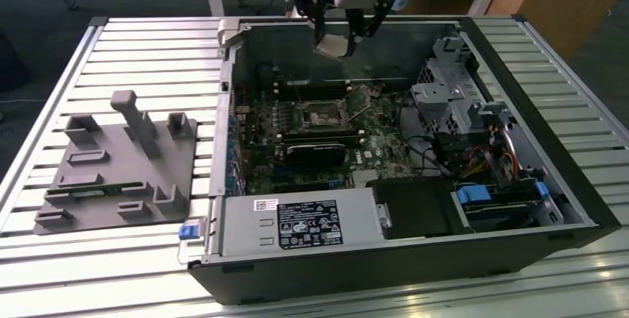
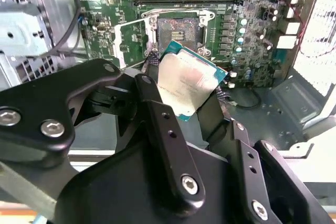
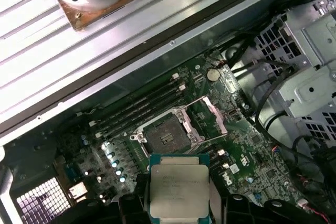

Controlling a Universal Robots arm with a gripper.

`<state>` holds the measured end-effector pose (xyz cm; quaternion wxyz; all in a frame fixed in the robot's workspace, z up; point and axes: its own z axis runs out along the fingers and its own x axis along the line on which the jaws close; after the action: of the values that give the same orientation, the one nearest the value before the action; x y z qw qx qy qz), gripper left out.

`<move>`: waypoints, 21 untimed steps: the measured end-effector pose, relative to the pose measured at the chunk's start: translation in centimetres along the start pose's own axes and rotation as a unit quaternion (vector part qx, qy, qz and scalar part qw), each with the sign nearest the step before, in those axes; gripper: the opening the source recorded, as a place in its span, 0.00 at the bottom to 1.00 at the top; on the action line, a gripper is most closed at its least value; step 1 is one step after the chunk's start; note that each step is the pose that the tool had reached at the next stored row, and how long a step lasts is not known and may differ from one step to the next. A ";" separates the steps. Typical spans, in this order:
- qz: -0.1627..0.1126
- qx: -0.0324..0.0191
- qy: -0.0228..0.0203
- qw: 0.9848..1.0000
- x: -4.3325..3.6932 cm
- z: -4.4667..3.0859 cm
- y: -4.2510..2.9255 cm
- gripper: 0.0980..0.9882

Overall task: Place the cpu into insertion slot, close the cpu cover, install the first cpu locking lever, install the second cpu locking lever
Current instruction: 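Place the cpu into insertion slot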

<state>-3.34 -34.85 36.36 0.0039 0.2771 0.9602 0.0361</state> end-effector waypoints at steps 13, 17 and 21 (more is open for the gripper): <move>0.102 0.002 -0.009 0.995 0.00 0.14 -0.01 0.50; 0.135 0.002 -0.012 0.991 0.00 0.21 -0.01 0.50; 0.168 0.002 -0.014 0.986 0.00 0.32 -0.02 0.50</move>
<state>-3.34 -34.85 36.04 0.0110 0.4349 0.8999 0.0302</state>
